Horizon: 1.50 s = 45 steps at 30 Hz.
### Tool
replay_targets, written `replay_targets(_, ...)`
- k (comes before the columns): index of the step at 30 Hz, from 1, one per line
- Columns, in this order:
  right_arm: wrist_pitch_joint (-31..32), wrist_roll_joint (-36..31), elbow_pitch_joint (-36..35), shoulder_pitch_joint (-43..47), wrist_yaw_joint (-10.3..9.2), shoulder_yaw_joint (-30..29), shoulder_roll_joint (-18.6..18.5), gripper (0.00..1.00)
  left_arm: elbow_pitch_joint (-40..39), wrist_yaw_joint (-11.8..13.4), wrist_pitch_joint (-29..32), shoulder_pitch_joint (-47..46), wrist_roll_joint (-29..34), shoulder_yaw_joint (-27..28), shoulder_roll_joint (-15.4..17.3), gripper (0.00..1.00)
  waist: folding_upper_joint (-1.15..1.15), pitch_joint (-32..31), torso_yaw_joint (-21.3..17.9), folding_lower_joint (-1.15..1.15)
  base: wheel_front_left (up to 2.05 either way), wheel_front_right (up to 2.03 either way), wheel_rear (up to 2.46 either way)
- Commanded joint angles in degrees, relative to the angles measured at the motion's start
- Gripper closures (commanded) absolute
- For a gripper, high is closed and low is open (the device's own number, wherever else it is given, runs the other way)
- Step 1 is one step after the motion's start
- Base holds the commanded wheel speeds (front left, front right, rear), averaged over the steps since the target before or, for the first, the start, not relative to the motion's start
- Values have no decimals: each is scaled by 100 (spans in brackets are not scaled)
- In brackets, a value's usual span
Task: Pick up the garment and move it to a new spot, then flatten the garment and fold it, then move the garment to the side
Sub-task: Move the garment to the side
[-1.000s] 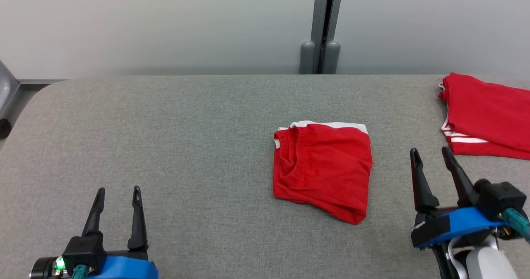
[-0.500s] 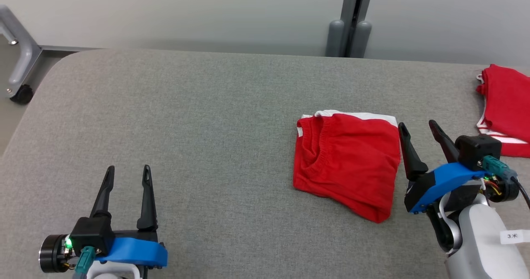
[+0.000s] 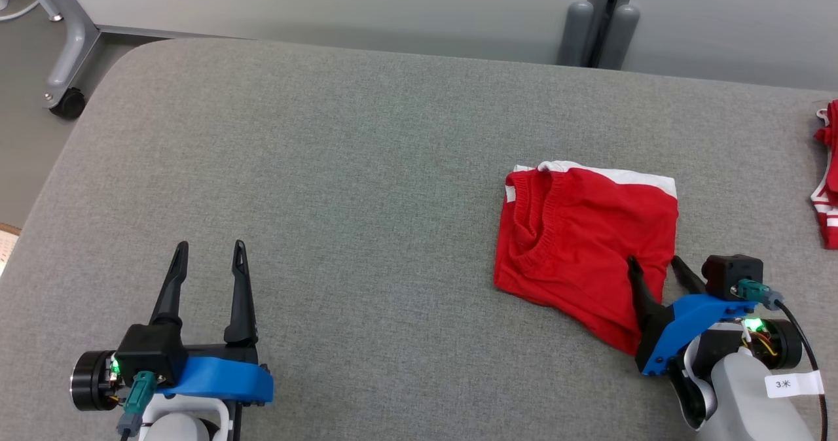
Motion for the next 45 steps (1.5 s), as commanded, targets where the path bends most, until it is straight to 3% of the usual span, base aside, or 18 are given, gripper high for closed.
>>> replay_targets(1,-51,-5,106,-99,1,8,8,0,16,-6,-26,-62,-23,-18,-8,0,0,16,28,-1,0,0,0)
replay_targets(7,-261,135,654,-184,2,189,104,0,45,3,-26,-105,-35,-29,-35,0,0,29,76,-1,0,0,0)
replay_targets(8,-298,181,711,-210,2,241,123,52,45,7,-26,-100,-41,-30,-41,0,0,30,76,-1,0,0,0)
replay_targets(9,-363,225,742,-240,2,288,136,86,46,11,-26,-93,-49,-29,-44,0,0,32,74,-1,0,0,0)
replay_targets(10,-413,252,778,-268,2,331,137,100,47,13,-26,-89,-54,-27,-49,0,0,35,69,-1,0,0,0)
replay_targets(16,-791,338,815,-586,0,431,-96,100,41,-16,-25,-102,-85,31,-61,0,0,99,-121,-1,0,0,0)
replay_targets(31,-1004,480,354,-748,0,598,-1072,100,-169,-76,-26,-495,53,136,-7,0,0,726,-1131,-1,0,0,0)
replay_targets(38,-1022,503,135,-921,0,624,-1243,100,-196,-107,-25,-728,116,101,-1,0,0,989,-1210,-1,0,0,0)
replay_targets(45,-828,342,-93,-1644,0,893,-1546,100,-165,-156,-25,-844,112,18,-34,0,0,1075,-1104,-1,0,0,0)
